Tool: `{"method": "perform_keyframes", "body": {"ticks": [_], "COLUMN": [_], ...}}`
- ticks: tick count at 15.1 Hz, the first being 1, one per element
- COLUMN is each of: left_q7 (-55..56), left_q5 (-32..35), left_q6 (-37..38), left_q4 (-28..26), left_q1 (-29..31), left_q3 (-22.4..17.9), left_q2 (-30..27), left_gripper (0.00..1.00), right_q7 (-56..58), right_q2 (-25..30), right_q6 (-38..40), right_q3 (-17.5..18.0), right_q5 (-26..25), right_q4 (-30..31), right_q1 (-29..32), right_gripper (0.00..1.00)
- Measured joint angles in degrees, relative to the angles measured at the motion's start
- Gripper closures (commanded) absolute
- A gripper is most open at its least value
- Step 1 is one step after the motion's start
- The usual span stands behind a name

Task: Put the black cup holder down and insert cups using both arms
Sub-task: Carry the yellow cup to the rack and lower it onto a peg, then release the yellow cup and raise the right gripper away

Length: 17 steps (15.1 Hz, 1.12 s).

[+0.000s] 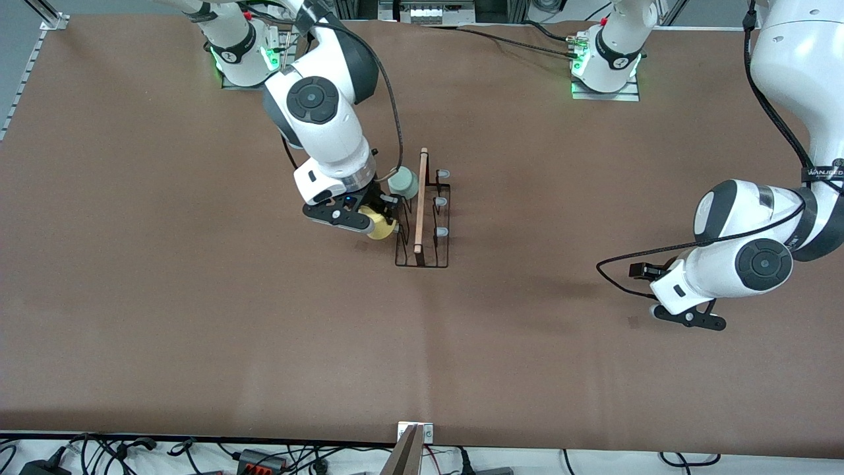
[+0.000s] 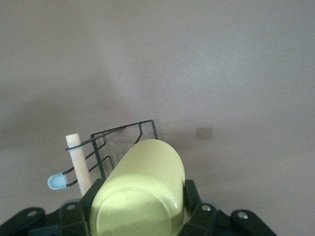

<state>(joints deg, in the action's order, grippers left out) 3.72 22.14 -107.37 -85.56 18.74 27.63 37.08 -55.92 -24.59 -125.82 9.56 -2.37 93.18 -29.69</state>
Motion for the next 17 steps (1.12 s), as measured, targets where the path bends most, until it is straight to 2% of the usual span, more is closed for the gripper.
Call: {"method": "perform_keyframes", "body": {"ticks": [5, 6, 8, 13, 15, 17], "left_q7": [0.0, 0.0, 0.0, 0.0, 0.0, 0.0], "left_q5": [0.0, 0.0, 0.0, 0.0, 0.0, 0.0], "left_q6": [0.0, 0.0, 0.0, 0.0, 0.0, 0.0], "left_q4": [0.0, 0.0, 0.0, 0.0, 0.0, 0.0], "left_q1": [0.0, 0.0, 0.0, 0.0, 0.1, 0.1], "left_q3": [0.0, 0.0, 0.0, 0.0, 0.0, 0.0], "left_q2": [0.0, 0.0, 0.0, 0.0, 0.0, 0.0], "left_gripper": [0.0, 0.0, 0.0, 0.0, 0.0, 0.0], "right_q7": [-0.1, -0.1, -0.1, -0.4, 0.8, 6.3], "right_q2": [-3.5, -4.2, -5.3, -5.0, -1.6, 4.5], "right_q6": [-4.0, -4.3, -4.6, -4.8, 0.8, 10.7], "right_q3": [0.3, 0.3, 0.4, 0.1, -0.1, -0.2], "right_q5": [-1.8, -2.3, -2.7, -2.7, -2.8, -2.8], "right_q4": [-0.3, -0.3, -0.4, -1.8, -2.6, -3.1], "right_q1": [-0.5, -0.6, -0.8, -0.2, 1.7, 6.2], "right_gripper": [0.78, 0.68, 0.0, 0.0, 0.0, 0.0]}}
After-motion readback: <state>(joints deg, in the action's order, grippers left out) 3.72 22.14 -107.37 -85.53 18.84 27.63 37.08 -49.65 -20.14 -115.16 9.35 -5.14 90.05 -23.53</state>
